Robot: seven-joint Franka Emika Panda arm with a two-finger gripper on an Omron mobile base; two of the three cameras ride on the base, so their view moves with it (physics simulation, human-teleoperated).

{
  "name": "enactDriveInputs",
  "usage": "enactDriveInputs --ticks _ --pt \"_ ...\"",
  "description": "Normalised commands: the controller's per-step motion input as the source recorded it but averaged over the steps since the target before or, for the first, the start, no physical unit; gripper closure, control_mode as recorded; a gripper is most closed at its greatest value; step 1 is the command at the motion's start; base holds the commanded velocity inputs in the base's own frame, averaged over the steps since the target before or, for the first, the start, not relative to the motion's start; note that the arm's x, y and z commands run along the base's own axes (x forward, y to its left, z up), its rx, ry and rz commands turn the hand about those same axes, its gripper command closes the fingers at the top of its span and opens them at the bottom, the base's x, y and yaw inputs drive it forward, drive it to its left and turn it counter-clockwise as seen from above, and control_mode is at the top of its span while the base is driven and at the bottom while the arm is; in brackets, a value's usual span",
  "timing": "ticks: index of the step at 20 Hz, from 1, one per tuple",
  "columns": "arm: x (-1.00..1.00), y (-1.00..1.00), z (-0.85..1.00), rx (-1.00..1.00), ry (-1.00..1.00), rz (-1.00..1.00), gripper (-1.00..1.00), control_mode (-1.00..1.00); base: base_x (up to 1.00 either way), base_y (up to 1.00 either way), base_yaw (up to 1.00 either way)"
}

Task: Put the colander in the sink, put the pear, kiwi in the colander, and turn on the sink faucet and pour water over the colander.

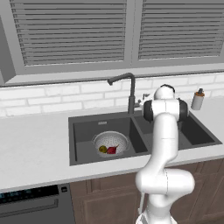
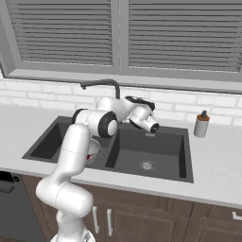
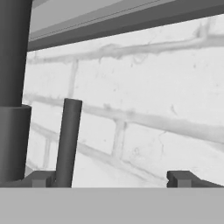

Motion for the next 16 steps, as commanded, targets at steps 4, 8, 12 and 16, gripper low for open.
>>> enactDriveInputs --ticks 4,8,12,16 --pt "0.33 0.00 -0.10 0.00 0.00 0.00 -1.00 -1.00 0.00 0.00 0.00" --pt "0.31 0.00 -0.01 0.00 0.00 0.00 -1.00 -1.00 0.00 0.00 0.00" --pt "0.22 0.14 0.00 0.00 0.00 -0.03 -1.00 -1.00 0.00 0.00 0.00" --pt "0.18 0.16 0.00 0.00 0.00 -0.05 -1.00 -1.00 0.00 0.00 0.00"
